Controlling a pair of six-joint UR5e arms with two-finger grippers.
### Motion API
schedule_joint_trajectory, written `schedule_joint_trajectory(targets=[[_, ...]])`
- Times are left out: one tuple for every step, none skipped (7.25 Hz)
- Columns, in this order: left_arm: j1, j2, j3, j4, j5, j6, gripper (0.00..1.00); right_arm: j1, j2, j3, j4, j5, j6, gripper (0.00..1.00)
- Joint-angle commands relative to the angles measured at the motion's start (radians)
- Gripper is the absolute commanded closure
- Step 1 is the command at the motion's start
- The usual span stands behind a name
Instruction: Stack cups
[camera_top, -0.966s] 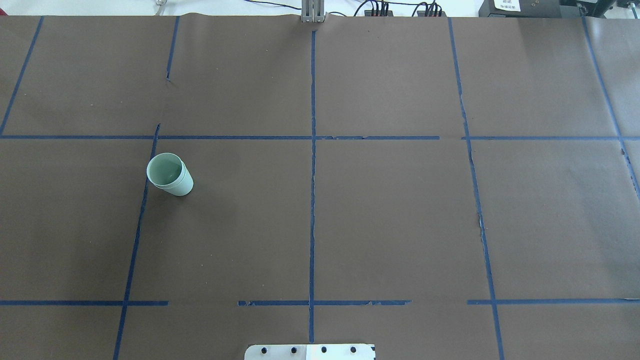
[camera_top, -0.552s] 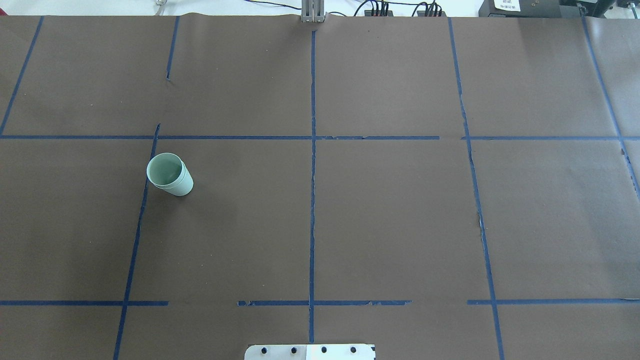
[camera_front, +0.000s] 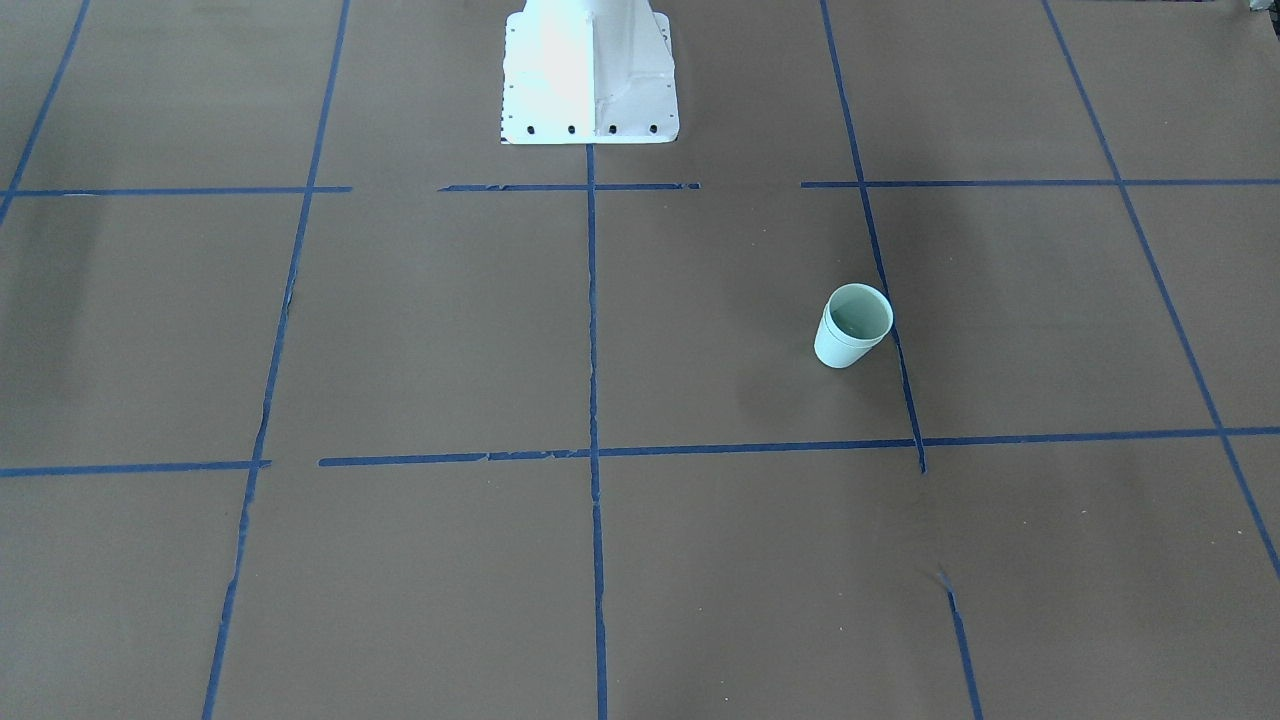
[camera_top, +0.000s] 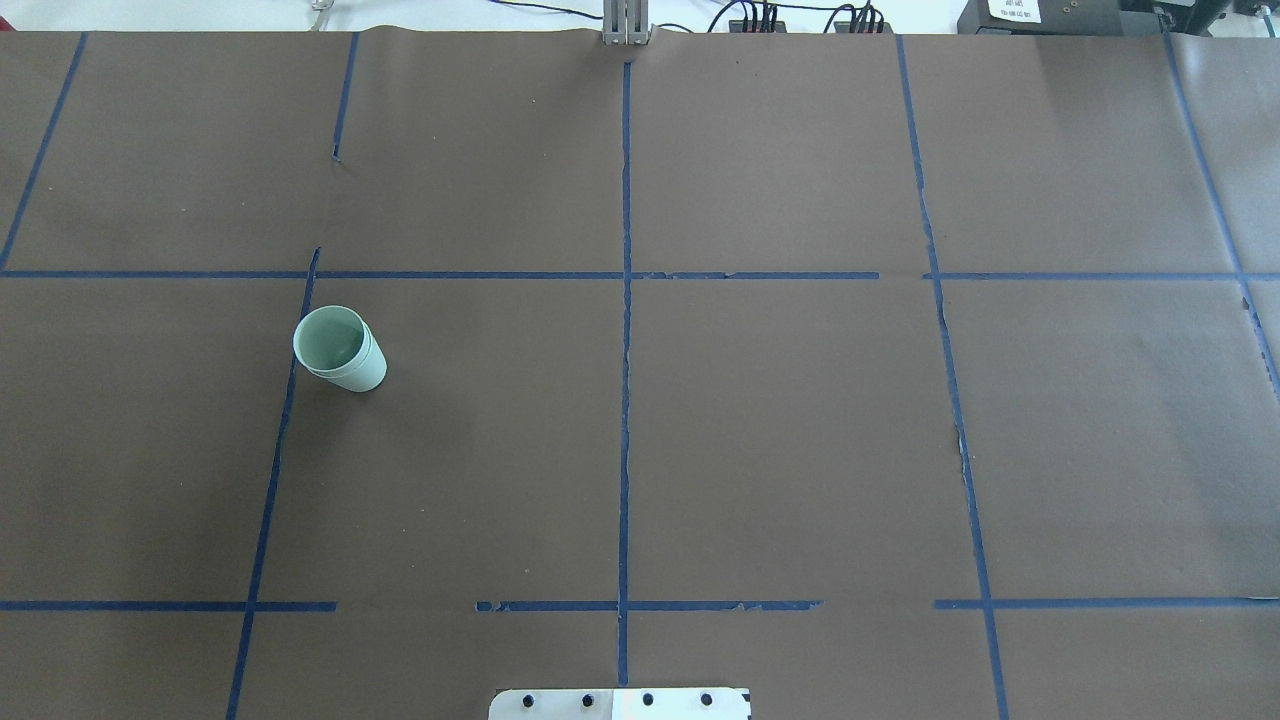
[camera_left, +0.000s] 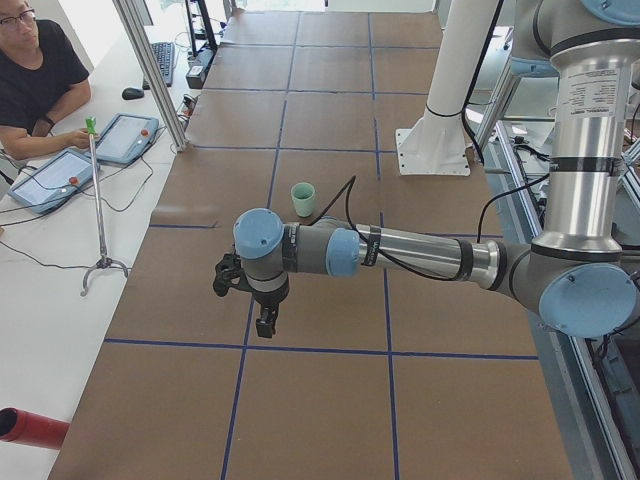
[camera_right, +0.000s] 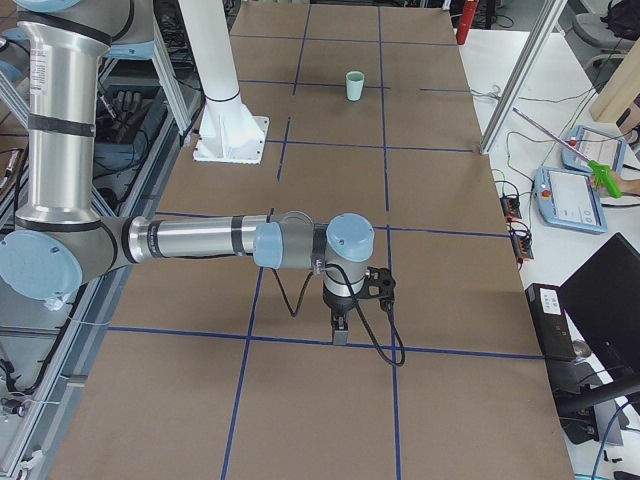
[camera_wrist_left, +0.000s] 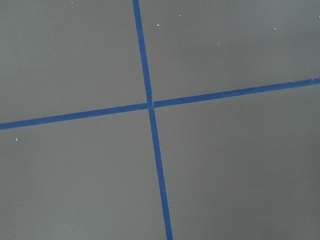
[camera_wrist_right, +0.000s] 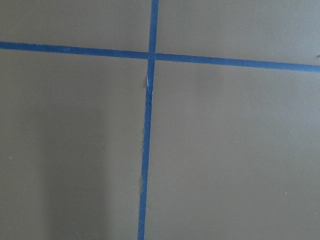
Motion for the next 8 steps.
schedule_joint_trajectory(targets=[[-0.004, 0.005, 0.002, 0.003, 0.002, 0.001, 0.0, 0.0, 0.0, 0.0, 0.0, 0.001, 0.0, 0.0], [-0.004, 0.022, -0.004, 0.002, 0.0, 0.001, 0.0, 0.0, 0.0, 0.0, 0.0, 0.0, 0.0, 0.0], [-0.004, 0.022, -0.001, 0.002, 0.0, 0.001, 0.0, 0.0, 0.0, 0.0, 0.0, 0.001, 0.0, 0.0], [-0.003, 0.02, 0.001, 0.0, 0.0, 0.001, 0.0, 0.0, 0.0, 0.0, 0.002, 0.0, 0.0, 0.0], [-0.003, 0.02, -0.001, 0.0, 0.0, 0.001, 0.0, 0.0, 0.0, 0.0, 0.0, 0.001, 0.0, 0.0], [-0.003, 0.019, -0.001, 0.002, 0.0, 0.001, 0.0, 0.0, 0.0, 0.0, 0.0, 0.001, 0.0, 0.0], [-0.003, 0.02, -0.001, 0.0, 0.0, 0.001, 0.0, 0.0, 0.0, 0.0, 0.0, 0.0, 0.0, 0.0], [-0.003, 0.019, -0.002, 0.0, 0.0, 0.001, 0.0, -0.002, 0.0, 0.0, 0.0, 0.0, 0.0, 0.0]])
